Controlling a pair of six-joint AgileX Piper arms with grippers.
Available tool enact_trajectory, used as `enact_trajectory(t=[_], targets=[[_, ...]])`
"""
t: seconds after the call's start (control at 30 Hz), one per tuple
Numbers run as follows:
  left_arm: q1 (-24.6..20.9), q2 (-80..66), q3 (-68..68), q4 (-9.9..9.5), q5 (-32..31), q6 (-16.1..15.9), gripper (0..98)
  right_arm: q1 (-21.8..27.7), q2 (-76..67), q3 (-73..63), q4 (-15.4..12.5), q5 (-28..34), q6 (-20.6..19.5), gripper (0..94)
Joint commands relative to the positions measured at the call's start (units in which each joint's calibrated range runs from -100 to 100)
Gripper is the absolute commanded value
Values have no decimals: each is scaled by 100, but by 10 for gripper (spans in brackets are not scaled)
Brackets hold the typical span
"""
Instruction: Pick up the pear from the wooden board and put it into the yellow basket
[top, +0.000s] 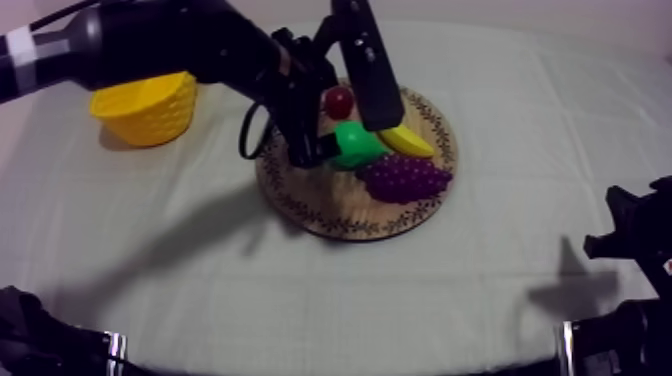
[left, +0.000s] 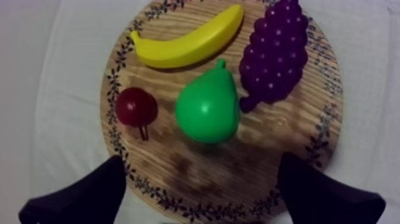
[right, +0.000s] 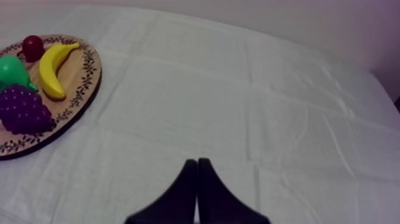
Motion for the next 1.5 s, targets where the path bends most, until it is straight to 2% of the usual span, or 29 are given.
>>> enact_trajectory(t=[0.0,0.37,0.53,0.63,0.83,0.97,1.23,1.47], targets=[[-3,363,-409,6,249,-1,959,-1,-2,4,0,1,1,3],[-29,2046,-2262,-4,1786,31,931,-1,-2,4,0,1,1,3],[-19,2582,-2852,-96,2343,146,882,-1,-2,4,0,1,1,3],[24,2828,-3032,-231,2471,291,822,-1,-2,4,0,1,1,3],[121,3200,-3239,-563,2607,719,631,-1,-2,4,0,1,1,3],[142,3346,-3364,-709,2681,961,533,-1,-2,4,0,1,1,3],[156,2968,-3158,-993,2703,1404,442,-1,-2,4,0,1,1,3],[214,1513,-1882,-1435,2653,1918,401,-1,-2,4,0,1,1,3]])
